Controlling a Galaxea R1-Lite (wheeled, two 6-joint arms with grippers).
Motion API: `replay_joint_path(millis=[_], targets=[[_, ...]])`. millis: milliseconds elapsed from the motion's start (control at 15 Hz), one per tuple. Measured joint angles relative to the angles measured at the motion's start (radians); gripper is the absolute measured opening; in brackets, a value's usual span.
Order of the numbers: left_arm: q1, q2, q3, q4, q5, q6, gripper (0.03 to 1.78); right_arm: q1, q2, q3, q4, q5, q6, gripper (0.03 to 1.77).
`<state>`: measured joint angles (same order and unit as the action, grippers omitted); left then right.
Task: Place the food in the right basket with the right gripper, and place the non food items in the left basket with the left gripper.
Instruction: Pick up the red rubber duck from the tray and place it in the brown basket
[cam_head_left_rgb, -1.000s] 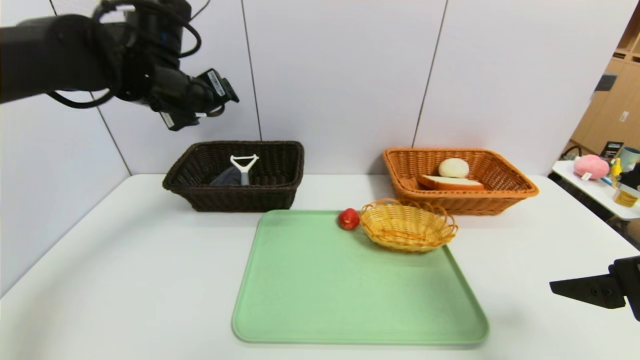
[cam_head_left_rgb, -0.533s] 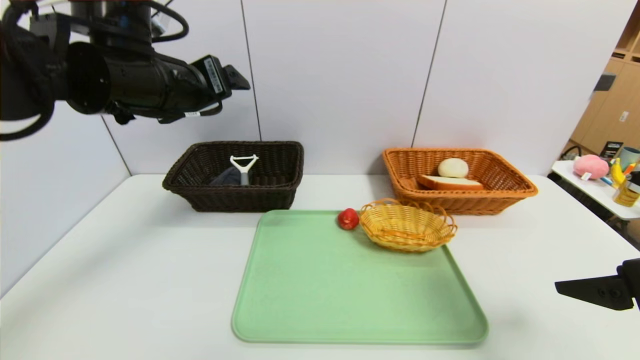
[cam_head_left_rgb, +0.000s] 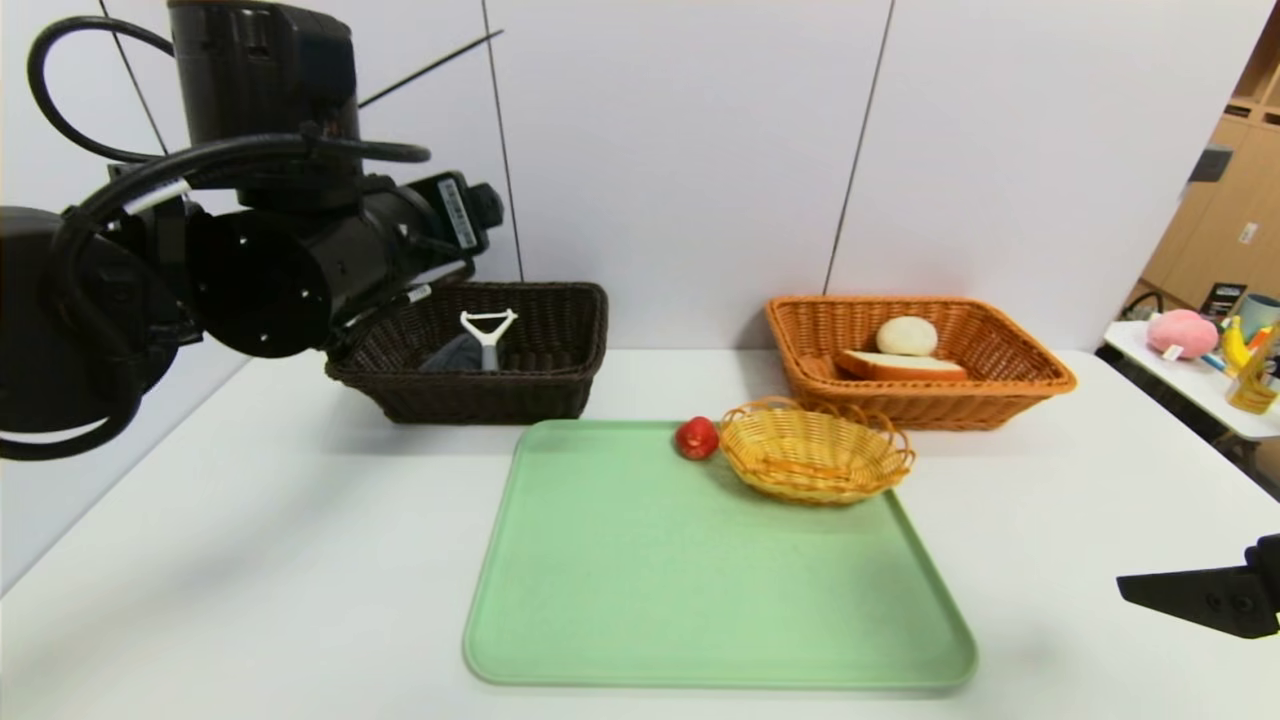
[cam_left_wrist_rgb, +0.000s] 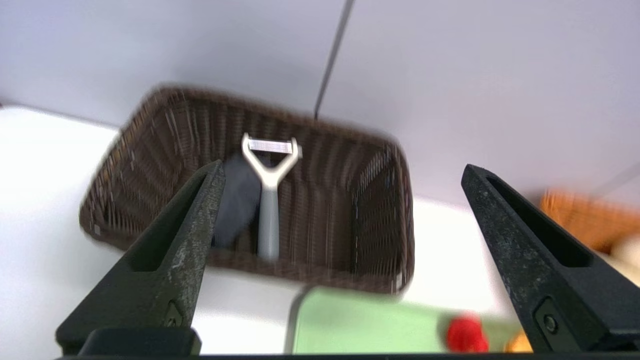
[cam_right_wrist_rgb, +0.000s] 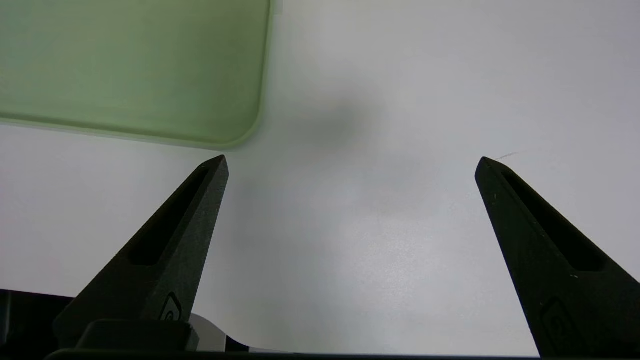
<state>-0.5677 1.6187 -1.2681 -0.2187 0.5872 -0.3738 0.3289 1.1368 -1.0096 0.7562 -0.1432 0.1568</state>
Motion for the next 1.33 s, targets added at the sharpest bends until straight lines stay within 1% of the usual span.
replay_joint_path(millis=[67,133,200,267,333,400,467,533,600,667,800,867,1133,1267,1333], targets=[[-0.018,-0.020,0.020,0.057,-0.005,0.000,1.67,0.001,-0.001,0.001,0.001,0.000,0.000,1.71],[-0.041,-0.045,0.040,0.126,-0.029,0.002,1.67,0.001,-0.001,0.001,-0.001,-0.001,0.000,1.71],[-0.068,-0.073,0.066,0.200,-0.082,0.009,1.67,0.001,-0.001,0.000,-0.016,-0.001,0.000,1.71],[-0.088,-0.099,0.101,0.253,-0.143,0.022,1.68,0.002,-0.002,0.003,-0.051,-0.001,-0.001,1.71],[-0.101,-0.123,0.142,0.267,-0.217,0.044,1.68,0.001,-0.003,0.020,-0.110,-0.004,-0.006,1.71],[-0.108,-0.141,0.179,0.250,-0.288,0.065,1.69,0.002,-0.004,0.043,-0.177,-0.004,-0.011,1.71],[-0.113,-0.159,0.224,0.217,-0.354,0.080,1.69,0.002,-0.006,0.081,-0.269,-0.003,-0.023,1.71],[-0.118,-0.171,0.267,0.174,-0.402,0.086,1.69,0.001,-0.008,0.129,-0.376,-0.003,-0.044,1.71],[-0.123,-0.177,0.304,0.126,-0.437,0.089,1.69,-0.002,-0.009,0.178,-0.477,-0.003,-0.074,1.71],[-0.124,-0.175,0.346,0.066,-0.454,0.093,1.69,-0.009,-0.009,0.229,-0.588,-0.002,-0.108,1.71],[-0.124,-0.151,0.435,-0.075,-0.460,0.120,1.69,-0.026,-0.010,0.302,-0.759,-0.004,-0.151,1.71],[-0.126,-0.132,0.486,-0.164,-0.465,0.141,1.69,-0.037,-0.011,0.317,-0.807,-0.006,-0.152,1.71],[-0.126,0.016,0.663,-0.610,-0.532,0.229,1.69,-0.054,-0.015,0.326,-0.823,-0.004,-0.148,1.71],[-0.126,0.130,0.706,-0.819,-0.544,0.286,1.69,-0.058,-0.017,0.317,-0.825,-0.005,-0.147,1.71],[-0.125,0.174,0.717,-0.890,-0.545,0.306,1.69,-0.060,-0.018,0.313,-0.825,-0.004,-0.145,1.71]])
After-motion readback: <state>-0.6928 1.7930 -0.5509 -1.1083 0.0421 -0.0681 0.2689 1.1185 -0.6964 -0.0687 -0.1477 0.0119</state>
